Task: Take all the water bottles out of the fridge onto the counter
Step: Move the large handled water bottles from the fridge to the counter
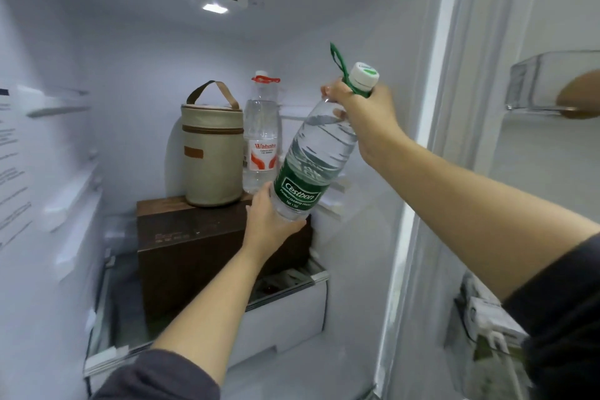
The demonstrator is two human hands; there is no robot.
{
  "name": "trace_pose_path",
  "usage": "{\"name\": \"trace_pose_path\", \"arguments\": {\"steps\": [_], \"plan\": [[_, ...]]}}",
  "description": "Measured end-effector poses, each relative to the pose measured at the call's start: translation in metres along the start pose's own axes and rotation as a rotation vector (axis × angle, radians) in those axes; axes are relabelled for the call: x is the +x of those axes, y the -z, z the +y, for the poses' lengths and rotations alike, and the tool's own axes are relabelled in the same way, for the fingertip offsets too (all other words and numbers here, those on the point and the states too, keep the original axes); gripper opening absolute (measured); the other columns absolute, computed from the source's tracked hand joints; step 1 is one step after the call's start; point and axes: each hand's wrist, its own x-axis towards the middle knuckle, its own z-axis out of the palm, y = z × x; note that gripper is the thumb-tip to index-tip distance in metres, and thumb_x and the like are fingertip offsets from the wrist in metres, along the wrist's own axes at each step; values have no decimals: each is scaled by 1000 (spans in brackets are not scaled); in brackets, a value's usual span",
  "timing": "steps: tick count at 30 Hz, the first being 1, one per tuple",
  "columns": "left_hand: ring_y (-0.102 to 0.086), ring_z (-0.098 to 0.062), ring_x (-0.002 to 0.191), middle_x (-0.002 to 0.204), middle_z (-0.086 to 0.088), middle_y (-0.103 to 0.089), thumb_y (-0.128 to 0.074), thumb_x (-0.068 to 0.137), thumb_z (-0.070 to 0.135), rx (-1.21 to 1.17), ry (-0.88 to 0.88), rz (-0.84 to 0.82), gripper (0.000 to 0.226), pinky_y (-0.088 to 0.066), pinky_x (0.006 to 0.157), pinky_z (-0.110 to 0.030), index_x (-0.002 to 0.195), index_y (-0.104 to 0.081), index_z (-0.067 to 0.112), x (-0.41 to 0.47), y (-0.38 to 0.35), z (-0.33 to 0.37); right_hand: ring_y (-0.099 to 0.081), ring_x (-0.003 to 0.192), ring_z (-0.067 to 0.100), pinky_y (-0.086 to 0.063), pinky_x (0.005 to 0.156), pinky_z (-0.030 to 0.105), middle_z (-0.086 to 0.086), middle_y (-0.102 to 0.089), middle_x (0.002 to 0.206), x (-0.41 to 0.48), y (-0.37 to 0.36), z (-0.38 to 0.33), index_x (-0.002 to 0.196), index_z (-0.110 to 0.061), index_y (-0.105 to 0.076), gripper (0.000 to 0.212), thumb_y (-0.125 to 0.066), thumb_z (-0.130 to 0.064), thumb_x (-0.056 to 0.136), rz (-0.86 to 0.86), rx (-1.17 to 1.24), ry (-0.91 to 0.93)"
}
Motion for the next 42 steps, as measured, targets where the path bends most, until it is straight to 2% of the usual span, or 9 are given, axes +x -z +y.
{"name": "trace_pose_path", "arguments": {"steps": [5, 10, 13, 17, 20, 23, 30, 36, 42], "plan": [[-61, -16, 111, 116, 11, -63, -91, 53, 49, -29, -34, 88, 84, -54, 91, -38, 125, -51, 29, -39, -7, 34, -68, 83, 16, -56, 64, 22, 18, -71, 104, -44, 39, -15, 86, -11, -64, 10, -72, -4, 85, -64, 90, 36], [-57, -5, 108, 112, 19, -58, -92, 57, 19, -93, -116, 34, 78, -51, 88, -25, 112, -45, 50, -90, 3, 94, -68, 91, 30, -60, 82, 43, 23, -70, 96, -94, 93, -38, 79, -13, -67, 9, -73, -7, 82, -79, 59, 130], [-57, 5, 98, 107, 16, -57, -89, 58, 9, -104, -151, -17, 77, -46, 76, -7, 113, -46, 40, -130, 4, 133, -64, 85, 30, -54, 84, 63, 26, -66, 90, -126, 132, -53, 77, -12, -70, 7, -75, -15, 75, -64, 58, 134], [-55, 9, 98, 104, 18, -56, -87, 59, 7, -102, -204, -78, 68, -44, 78, -4, 113, -50, 24, -188, -7, 183, -65, 87, 26, -56, 89, 52, 24, -68, 93, -178, 192, -69, 89, -5, -69, 9, -74, -10, 83, -55, -1, 133], [-57, -2, 102, 109, 10, -59, -87, 62, 20, -88, -206, -186, 65, -50, 84, -21, 116, -51, 25, -230, -24, 205, -67, 90, 27, -55, 88, 40, 23, -70, 100, -221, 242, -81, 93, -2, -69, 14, -73, -12, 84, -15, -59, 147], [-58, -14, 111, 122, 9, -56, -84, 55, 42, -49, -167, -292, 87, -51, 89, -40, 131, -42, 33, -271, -50, 222, -64, 102, 42, -54, 93, 50, 22, -71, 100, -260, 285, -94, 84, -13, -72, 14, -77, -24, 76, 12, -58, 126], [-55, -7, 115, 130, 16, -52, -89, 58, 31, -120, -129, -494, 98, -52, 92, -36, 136, -30, 42, -343, -110, 293, -61, 106, 45, -49, 97, 57, 22, -71, 100, -319, 373, -118, 76, -21, -72, 22, -76, -38, 63, 111, -100, 95], [-61, -3, 99, 121, 20, -56, -85, 56, 35, -233, -76, -679, 87, -57, 78, -35, 116, -29, 64, -380, -186, 347, -69, 100, 29, -54, 95, 47, 9, -74, 88, -341, 459, -113, 77, -17, -68, 6, -72, -20, 76, 209, -118, 46], [-62, -3, 98, 112, 19, -61, -85, 56, 31, -329, -37, -865, 85, -59, 74, -31, 125, -39, 48, -403, -279, 382, -70, 87, 25, -58, 88, 42, 11, -72, 82, -352, 541, -94, 82, -6, -65, 11, -69, -15, 76, 356, -186, -12]]}}
